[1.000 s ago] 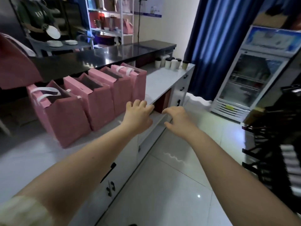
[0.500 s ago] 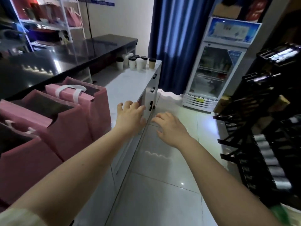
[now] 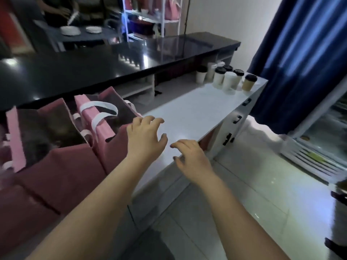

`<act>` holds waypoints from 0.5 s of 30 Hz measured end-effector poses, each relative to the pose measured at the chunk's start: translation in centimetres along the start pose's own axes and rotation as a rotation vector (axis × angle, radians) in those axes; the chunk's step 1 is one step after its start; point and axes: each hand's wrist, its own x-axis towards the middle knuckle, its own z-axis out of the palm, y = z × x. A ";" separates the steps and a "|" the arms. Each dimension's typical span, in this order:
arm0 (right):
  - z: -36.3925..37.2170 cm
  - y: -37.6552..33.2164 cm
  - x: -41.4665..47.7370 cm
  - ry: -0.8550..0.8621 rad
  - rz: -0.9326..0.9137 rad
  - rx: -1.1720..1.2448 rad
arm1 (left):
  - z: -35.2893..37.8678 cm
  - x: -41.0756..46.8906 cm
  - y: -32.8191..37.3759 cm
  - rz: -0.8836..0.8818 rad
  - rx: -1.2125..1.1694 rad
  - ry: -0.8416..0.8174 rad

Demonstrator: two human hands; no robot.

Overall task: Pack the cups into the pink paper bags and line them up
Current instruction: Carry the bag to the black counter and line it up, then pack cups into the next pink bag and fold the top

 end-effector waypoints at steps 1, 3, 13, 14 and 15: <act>-0.1 0.5 1.1 -0.014 -0.023 0.036 | -0.4 0.6 0.0 -0.041 -0.007 0.033; -0.2 1.2 3.4 -0.016 -0.091 0.134 | -1.1 1.5 -0.3 -0.132 -0.007 0.110; 1.6 -0.3 14.5 -0.054 -0.298 0.427 | -2.7 1.8 -4.0 -0.436 0.249 0.090; 1.8 -0.7 15.6 -0.054 -0.291 0.454 | -2.6 1.8 -4.2 -0.435 0.264 0.090; 2.1 -1.2 16.7 -0.061 -0.281 0.479 | -2.5 1.8 -4.5 -0.425 0.281 0.093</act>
